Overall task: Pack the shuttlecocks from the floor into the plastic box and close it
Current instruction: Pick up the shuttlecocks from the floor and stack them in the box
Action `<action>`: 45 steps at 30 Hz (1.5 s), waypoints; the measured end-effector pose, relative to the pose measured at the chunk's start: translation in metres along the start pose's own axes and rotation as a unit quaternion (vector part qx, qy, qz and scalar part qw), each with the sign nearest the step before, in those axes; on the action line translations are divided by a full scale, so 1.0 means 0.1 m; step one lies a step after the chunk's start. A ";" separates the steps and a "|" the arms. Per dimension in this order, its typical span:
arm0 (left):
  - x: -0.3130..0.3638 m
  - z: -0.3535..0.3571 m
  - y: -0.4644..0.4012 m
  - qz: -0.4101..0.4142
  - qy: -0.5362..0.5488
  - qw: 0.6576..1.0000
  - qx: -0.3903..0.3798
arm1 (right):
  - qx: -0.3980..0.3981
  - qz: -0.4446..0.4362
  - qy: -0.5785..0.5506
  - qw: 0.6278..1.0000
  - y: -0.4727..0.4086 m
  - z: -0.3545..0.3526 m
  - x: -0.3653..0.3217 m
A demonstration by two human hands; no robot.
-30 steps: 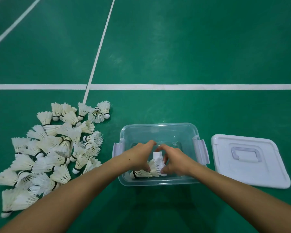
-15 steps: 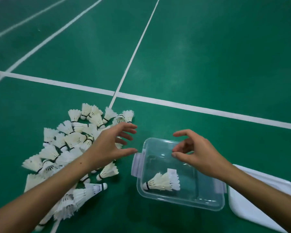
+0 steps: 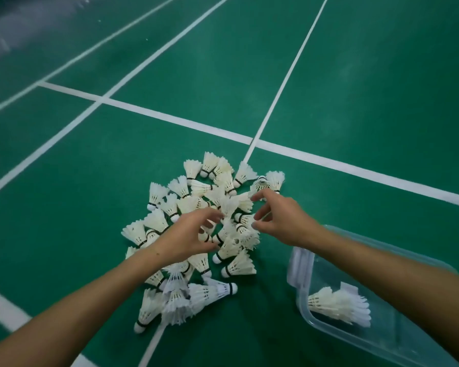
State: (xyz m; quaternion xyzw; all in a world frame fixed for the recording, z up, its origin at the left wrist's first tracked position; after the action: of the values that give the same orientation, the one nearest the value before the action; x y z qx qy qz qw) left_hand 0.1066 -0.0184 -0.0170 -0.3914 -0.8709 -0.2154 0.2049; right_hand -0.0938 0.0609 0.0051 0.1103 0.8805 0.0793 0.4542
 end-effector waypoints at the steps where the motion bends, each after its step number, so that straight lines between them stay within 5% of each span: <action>1: 0.00 0.08 -0.04 0.011 -0.017 1.000 -0.008 | -0.010 0.010 0.015 1.000 -0.07 0.09 0.07; 8: 0.06 0.44 -0.42 0.081 -0.167 0.982 -0.043 | -0.040 0.055 0.098 0.993 -0.34 0.46 0.43; 17: 0.09 0.43 -0.54 0.172 -0.316 0.932 -0.052 | 0.035 0.024 0.183 0.982 -0.36 0.44 0.38; 23: 0.11 0.49 -0.51 0.187 -0.333 0.919 -0.097 | 0.057 -0.006 0.142 0.988 -0.25 0.08 0.26; 28: 0.16 0.49 -0.48 0.219 -0.290 0.928 -0.083 | 0.093 -0.024 0.053 0.994 0.01 -0.41 0.13; 37: 0.88 -0.24 -0.47 0.220 -0.145 0.961 0.079 | 0.177 0.022 -0.128 0.976 1.12 -1.45 0.37; 45: 2.22 -0.28 -0.52 0.317 -0.055 0.947 0.024 | 0.267 0.105 -0.188 0.939 2.15 -1.77 1.08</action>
State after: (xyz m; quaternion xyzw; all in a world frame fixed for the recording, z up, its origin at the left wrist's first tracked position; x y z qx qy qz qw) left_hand -0.0631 0.0672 0.1116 -0.6534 -0.7166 -0.0969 0.2239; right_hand -0.2730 0.2895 0.0744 0.3327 0.7512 -0.1338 0.5541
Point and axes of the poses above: each hand's wrist, its own y-axis away from the middle knuckle, its own z-axis out of the palm, x = y × z, the point moved 7 cm from there along -y, towards the middle knuckle, and after that the axes turned 7 degrees about -y, right-handed, at the moved point
